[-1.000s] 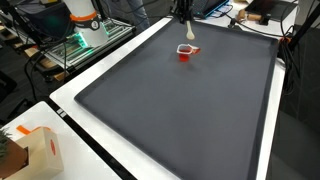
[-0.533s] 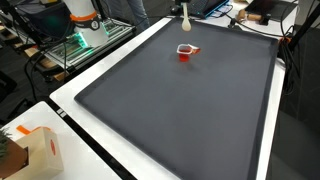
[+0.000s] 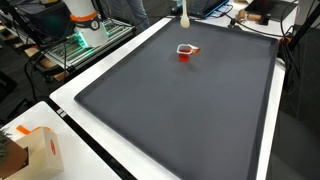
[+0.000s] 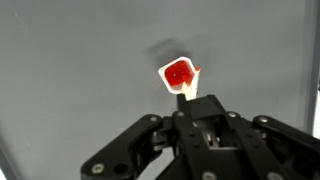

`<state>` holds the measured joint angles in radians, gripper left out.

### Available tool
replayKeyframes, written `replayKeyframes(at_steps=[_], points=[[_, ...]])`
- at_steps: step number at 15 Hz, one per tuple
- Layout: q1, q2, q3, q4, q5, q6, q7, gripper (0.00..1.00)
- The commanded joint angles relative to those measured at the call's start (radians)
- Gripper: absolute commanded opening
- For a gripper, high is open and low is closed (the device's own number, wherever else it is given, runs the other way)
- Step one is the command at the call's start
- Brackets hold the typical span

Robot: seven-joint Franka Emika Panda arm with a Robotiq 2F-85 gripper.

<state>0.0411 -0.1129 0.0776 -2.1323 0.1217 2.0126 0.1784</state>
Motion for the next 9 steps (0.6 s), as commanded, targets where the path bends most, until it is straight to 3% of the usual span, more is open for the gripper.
replayKeyframes(at_steps=[1, 2, 9], points=[[0.005, 0.000, -0.005, 0.002, -0.001, -0.003, 0.001, 0.24], [0.005, 0.000, -0.005, 0.002, -0.001, -0.003, 0.001, 0.06], [0.002, 0.094, -0.025, 0.010, 0.079, 0.008, -0.174, 0.06]])
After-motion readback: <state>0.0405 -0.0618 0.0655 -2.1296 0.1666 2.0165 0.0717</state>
